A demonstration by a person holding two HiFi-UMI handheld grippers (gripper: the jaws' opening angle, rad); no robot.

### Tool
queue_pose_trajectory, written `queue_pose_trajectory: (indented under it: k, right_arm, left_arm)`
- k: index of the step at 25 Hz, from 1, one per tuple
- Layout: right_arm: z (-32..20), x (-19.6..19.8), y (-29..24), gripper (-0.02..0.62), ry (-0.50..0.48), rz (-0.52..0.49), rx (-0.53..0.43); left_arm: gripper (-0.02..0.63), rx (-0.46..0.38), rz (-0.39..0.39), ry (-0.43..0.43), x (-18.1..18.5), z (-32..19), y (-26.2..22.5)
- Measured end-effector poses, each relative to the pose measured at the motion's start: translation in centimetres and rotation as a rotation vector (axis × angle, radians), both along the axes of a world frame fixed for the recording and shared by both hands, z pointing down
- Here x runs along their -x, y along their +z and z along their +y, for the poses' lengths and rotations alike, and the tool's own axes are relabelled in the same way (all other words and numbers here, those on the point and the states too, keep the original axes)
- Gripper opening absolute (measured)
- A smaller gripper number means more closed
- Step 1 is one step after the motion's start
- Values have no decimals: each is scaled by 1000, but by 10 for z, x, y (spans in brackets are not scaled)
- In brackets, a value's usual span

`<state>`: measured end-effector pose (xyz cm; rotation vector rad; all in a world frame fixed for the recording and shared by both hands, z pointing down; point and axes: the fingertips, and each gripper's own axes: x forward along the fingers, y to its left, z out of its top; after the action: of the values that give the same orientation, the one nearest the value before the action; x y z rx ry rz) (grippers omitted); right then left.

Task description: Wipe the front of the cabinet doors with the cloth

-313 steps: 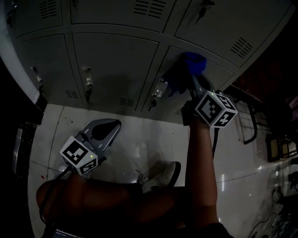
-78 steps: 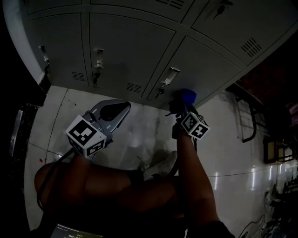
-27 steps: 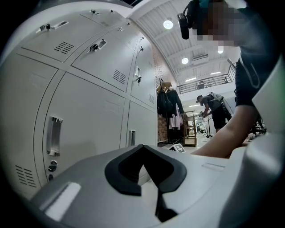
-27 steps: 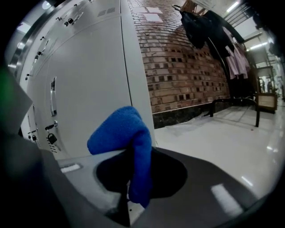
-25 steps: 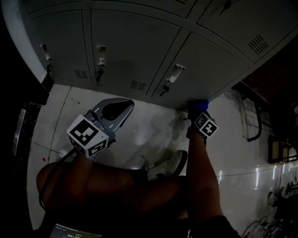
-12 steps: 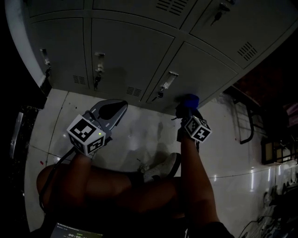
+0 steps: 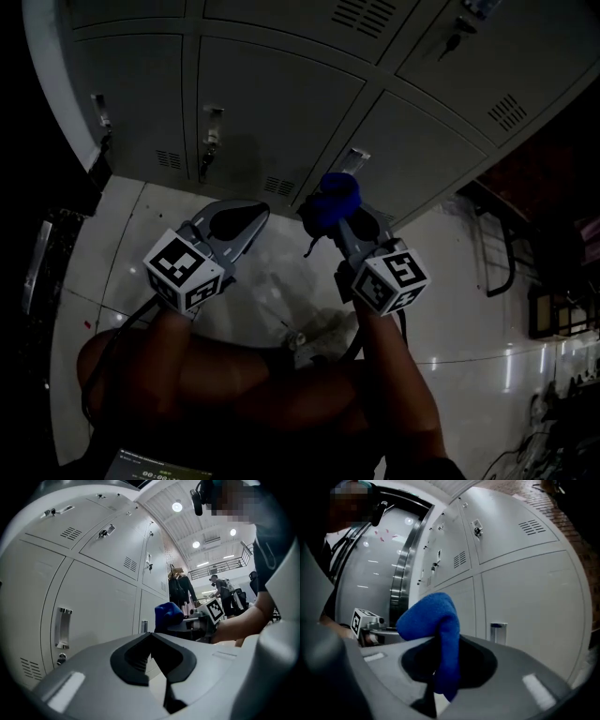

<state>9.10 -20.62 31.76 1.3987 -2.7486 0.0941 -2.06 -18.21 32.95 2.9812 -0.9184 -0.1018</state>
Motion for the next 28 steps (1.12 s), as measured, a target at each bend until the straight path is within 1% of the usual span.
queue_pose_trajectory:
  k: [2,4,9,11,14,20,24,26,28]
  right_arm:
    - [9,10,-7,69,-30,-35,7]
    - [14,17,-10,69,-39,-59,3]
    - [26,24,-17,69,-39,-46,7]
    - [34,23,-14,69,-29,-21,18]
    - [44,21,-2,69,-32,21,4]
    - [42,27,10,69,-62,-26,-5]
    - [40,24,21,69,-51,-83,26]
    - [40,28,25,69,-54,-75,26]
    - [42,33,26,69,-66,-43,1]
  left_arm:
    - [6,2,4,3,-1,0,-1]
    - [6,1,-5,5,-3,2,1]
    - [6,3,-12,9,-6,3,3]
    - [6,-4,-9,10,-5,3,0]
    - [6,-2,-15,16,-7,5,2]
    - [6,-9,-30,28,-15,11,5]
    - [6,-9,-40,35,-16,12,7]
    - [6,-7,-43,36,-17,13,9]
    - [6,-7,-49,37,-18,15,10]
